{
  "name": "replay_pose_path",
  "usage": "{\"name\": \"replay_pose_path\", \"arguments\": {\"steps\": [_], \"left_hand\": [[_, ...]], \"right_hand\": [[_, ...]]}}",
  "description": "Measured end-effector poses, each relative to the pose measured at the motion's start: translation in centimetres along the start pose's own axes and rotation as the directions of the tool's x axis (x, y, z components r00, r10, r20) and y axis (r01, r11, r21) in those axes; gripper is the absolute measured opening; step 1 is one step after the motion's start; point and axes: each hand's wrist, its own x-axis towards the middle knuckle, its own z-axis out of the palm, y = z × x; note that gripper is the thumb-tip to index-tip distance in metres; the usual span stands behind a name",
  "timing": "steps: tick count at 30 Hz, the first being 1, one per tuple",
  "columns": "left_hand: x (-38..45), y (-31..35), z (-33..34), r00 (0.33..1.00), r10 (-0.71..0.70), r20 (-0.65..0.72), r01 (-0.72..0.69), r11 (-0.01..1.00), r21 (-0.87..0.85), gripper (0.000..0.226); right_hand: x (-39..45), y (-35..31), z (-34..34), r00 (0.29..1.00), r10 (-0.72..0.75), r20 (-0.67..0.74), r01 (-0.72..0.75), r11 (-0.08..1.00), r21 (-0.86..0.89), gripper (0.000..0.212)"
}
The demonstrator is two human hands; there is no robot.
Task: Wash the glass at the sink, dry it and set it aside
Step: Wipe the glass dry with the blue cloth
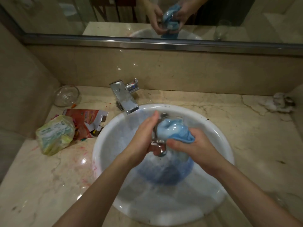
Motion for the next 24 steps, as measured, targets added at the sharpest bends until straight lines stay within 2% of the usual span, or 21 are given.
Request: {"name": "replay_pose_path", "arguments": {"steps": [1, 3, 5, 6, 8, 9, 12, 13, 14, 15, 16, 17, 18, 19, 20, 21, 22, 24], "left_hand": [[0.0, 0.1, 0.3, 0.998, -0.043, -0.044, 0.044, 0.999, 0.003, 0.050], [0.0, -0.2, 0.8, 0.993, 0.018, -0.114, -0.015, 1.000, 0.025, 0.034], [-0.1, -1.0, 0.9, 0.965, 0.224, -0.137, -0.210, 0.971, 0.110, 0.023], [-0.1, -1.4, 0.8, 0.932, 0.341, -0.122, -0.317, 0.931, 0.181, 0.019], [0.0, -2.0, 0.0, 0.858, 0.514, -0.021, -0.478, 0.812, 0.336, 0.017], [0.0, -2.0, -0.5, 0.826, 0.560, 0.062, -0.530, 0.734, 0.424, 0.023], [0.2, -1.6, -1.9, 0.756, 0.568, 0.325, -0.618, 0.456, 0.641, 0.043], [0.2, -1.5, -2.2, 0.747, 0.555, 0.367, -0.627, 0.403, 0.666, 0.046], [0.2, -1.5, -2.3, 0.745, 0.553, 0.372, -0.628, 0.395, 0.671, 0.047], [0.1, -1.5, -2.3, 0.755, 0.556, 0.348, -0.620, 0.433, 0.654, 0.046], [-0.1, -1.5, -2.0, 0.788, 0.543, 0.290, -0.590, 0.533, 0.606, 0.045], [-0.3, -1.2, -1.4, 0.848, 0.487, 0.210, -0.521, 0.690, 0.503, 0.043], [-0.6, -0.7, -0.8, 0.919, 0.374, 0.122, -0.393, 0.858, 0.330, 0.045], [-0.7, -0.3, -0.3, 0.976, 0.212, 0.059, -0.218, 0.963, 0.159, 0.051], [-0.7, 0.1, -0.1, 0.998, 0.063, 0.028, -0.064, 0.997, 0.048, 0.057], [-0.7, 0.2, 0.1, 1.000, -0.025, 0.014, 0.025, 1.000, 0.009, 0.059], [-0.7, 0.3, 0.5, 0.999, -0.044, -0.006, 0.044, 0.999, -0.011, 0.056], [-0.8, -0.4, 0.9, 0.993, 0.072, -0.094, -0.073, 0.997, -0.001, 0.045]], "right_hand": [[0.0, 0.0, 0.0, 1.000, -0.021, 0.020, 0.022, 0.997, -0.068, 0.009], [0.0, 0.1, -0.1, 0.998, -0.040, 0.040, 0.043, 0.996, -0.073, 0.016], [0.0, 0.2, -0.2, 0.999, -0.042, 0.010, 0.042, 0.998, 0.039, 0.014], [0.0, 0.3, -0.3, 1.000, -0.019, 0.000, 0.019, 0.993, 0.116, 0.023], [0.2, 0.1, -0.6, 0.998, 0.062, 0.015, -0.064, 0.961, 0.271, 0.043], [0.2, 0.0, -0.7, 0.994, 0.102, 0.026, -0.105, 0.938, 0.329, 0.045], [0.0, -0.2, -1.0, 0.977, 0.200, 0.069, -0.209, 0.862, 0.462, 0.046], [0.0, 0.0, -1.2, 0.974, 0.216, 0.071, -0.223, 0.850, 0.478, 0.044], [-0.1, 0.0, -1.1, 0.972, 0.222, 0.075, -0.230, 0.844, 0.485, 0.042], [-0.1, 0.1, -1.1, 0.975, 0.212, 0.066, -0.218, 0.854, 0.473, 0.041], [-0.3, 0.0, -1.0, 0.980, 0.190, 0.055, -0.194, 0.874, 0.445, 0.039], [-0.3, 0.0, -0.9, 0.988, 0.148, 0.042, -0.152, 0.910, 0.385, 0.033], [-0.4, -0.2, -0.7, 0.994, 0.105, 0.024, -0.108, 0.948, 0.300, 0.025], [-0.5, -0.4, -0.6, 0.998, 0.061, 0.012, -0.062, 0.982, 0.177, 0.013], [-0.6, -1.0, -0.4, 0.999, 0.026, 0.018, -0.027, 0.998, 0.050, 0.005], [-0.7, -1.3, -0.3, 1.000, -0.014, 0.023, 0.015, 0.997, -0.076, 0.013], [-0.7, -1.4, -0.2, 0.999, -0.035, 0.025, 0.039, 0.984, -0.177, 0.018], [-0.8, -1.4, 0.0, 0.997, -0.081, -0.004, 0.078, 0.969, -0.233, 0.020]]}}
